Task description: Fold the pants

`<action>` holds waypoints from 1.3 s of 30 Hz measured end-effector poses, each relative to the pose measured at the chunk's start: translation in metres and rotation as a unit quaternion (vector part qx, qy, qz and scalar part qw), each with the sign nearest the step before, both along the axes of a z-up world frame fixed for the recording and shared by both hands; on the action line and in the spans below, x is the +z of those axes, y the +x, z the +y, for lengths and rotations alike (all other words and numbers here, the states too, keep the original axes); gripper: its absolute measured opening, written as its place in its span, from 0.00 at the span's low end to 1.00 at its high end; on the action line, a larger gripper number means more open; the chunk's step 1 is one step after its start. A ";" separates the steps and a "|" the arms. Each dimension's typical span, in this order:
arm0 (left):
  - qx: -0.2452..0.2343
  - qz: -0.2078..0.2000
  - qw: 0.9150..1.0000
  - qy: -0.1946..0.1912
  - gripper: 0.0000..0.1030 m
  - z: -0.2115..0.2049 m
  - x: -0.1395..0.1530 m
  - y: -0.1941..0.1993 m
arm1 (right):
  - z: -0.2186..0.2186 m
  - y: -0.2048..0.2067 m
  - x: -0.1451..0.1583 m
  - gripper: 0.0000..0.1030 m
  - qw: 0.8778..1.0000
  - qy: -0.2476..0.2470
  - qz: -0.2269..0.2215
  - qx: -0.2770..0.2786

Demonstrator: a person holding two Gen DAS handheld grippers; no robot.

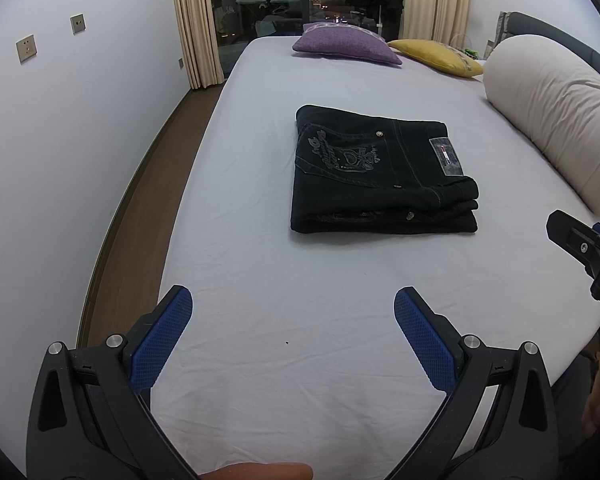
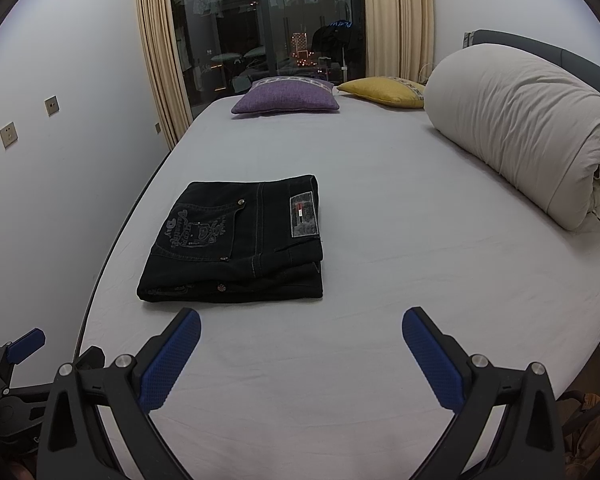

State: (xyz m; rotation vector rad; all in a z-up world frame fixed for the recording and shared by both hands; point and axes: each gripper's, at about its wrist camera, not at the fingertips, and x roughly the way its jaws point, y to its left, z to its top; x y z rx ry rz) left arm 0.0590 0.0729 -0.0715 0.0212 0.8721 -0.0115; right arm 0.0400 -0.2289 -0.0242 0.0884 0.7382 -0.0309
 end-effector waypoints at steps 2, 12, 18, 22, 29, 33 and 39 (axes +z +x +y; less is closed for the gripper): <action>0.000 0.000 1.000 0.000 1.00 -0.001 0.000 0.000 | 0.000 0.000 0.000 1.00 1.000 0.000 0.001 0.000; -0.003 0.002 1.000 -0.001 1.00 0.000 0.000 0.000 | -0.001 0.000 0.000 1.00 1.000 0.000 0.002 0.002; -0.006 0.003 1.000 -0.002 1.00 0.002 0.000 0.002 | -0.001 0.000 0.000 1.00 1.000 -0.001 0.001 0.001; -0.006 0.003 1.000 -0.003 1.00 0.002 0.000 0.002 | -0.001 0.000 0.000 1.00 1.000 -0.001 0.002 0.001; -0.006 0.004 1.000 -0.003 1.00 0.000 -0.001 0.001 | -0.002 0.000 0.000 1.00 1.000 -0.001 0.002 0.002; -0.006 0.004 1.000 -0.003 1.00 0.001 -0.001 0.001 | -0.002 0.000 0.000 1.00 1.000 -0.001 0.002 0.002; -0.006 0.004 1.000 -0.004 1.00 0.001 -0.001 0.001 | -0.002 -0.001 0.000 1.00 1.000 -0.001 0.002 0.002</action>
